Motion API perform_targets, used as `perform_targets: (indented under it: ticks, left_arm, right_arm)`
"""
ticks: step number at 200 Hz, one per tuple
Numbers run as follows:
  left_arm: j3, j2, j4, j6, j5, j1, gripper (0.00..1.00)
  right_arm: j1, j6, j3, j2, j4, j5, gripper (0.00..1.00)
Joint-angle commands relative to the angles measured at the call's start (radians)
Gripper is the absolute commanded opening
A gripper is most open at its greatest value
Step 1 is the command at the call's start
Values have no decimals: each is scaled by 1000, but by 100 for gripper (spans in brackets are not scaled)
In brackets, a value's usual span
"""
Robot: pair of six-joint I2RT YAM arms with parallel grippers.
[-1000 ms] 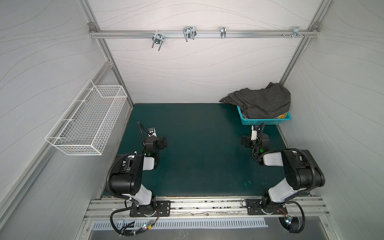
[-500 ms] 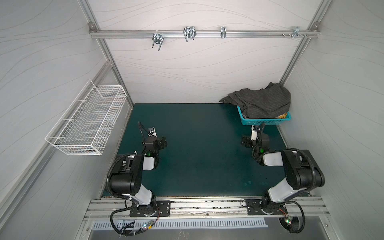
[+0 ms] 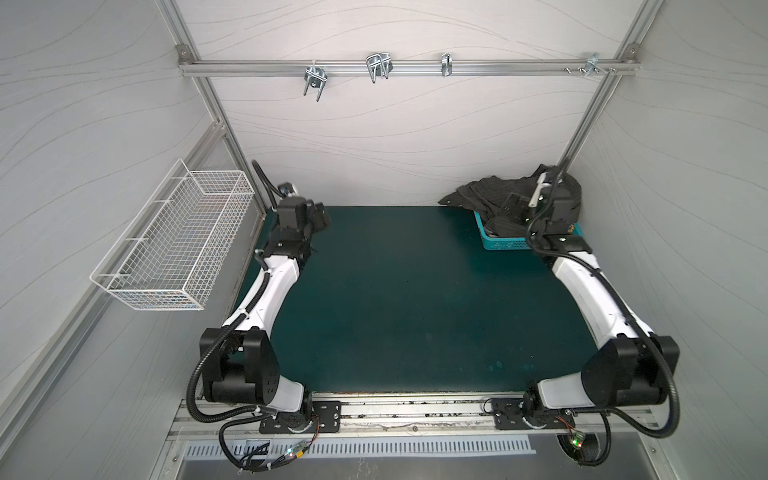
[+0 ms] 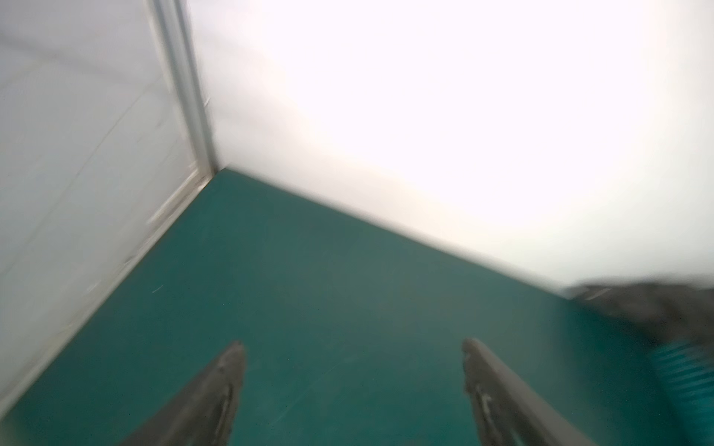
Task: Fold and stack the long sleeve shirts
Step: 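Grasp the grey pinstriped shirt in the basket with the right gripper while the left rises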
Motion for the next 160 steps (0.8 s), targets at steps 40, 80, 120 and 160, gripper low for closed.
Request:
perform_targets:
  ticks: [40, 80, 120, 160]
  left_arm:
    - [-25, -44, -300, -126, 98, -292, 87]
    - [-238, -141, -232, -225, 171, -320, 88]
    - [-314, -168, -255, -237, 192, -349, 87]
    - [-337, -153, -261, -237, 196, -350, 86]
  right_arm:
    - [-22, -35, 761, 589, -738, -151, 88]
    - [-2, -96, 900, 752, -733, -151, 87]
    - [-8, -122, 928, 868, -681, -106, 85]
    - [-11, -158, 960, 953, -618, -21, 84]
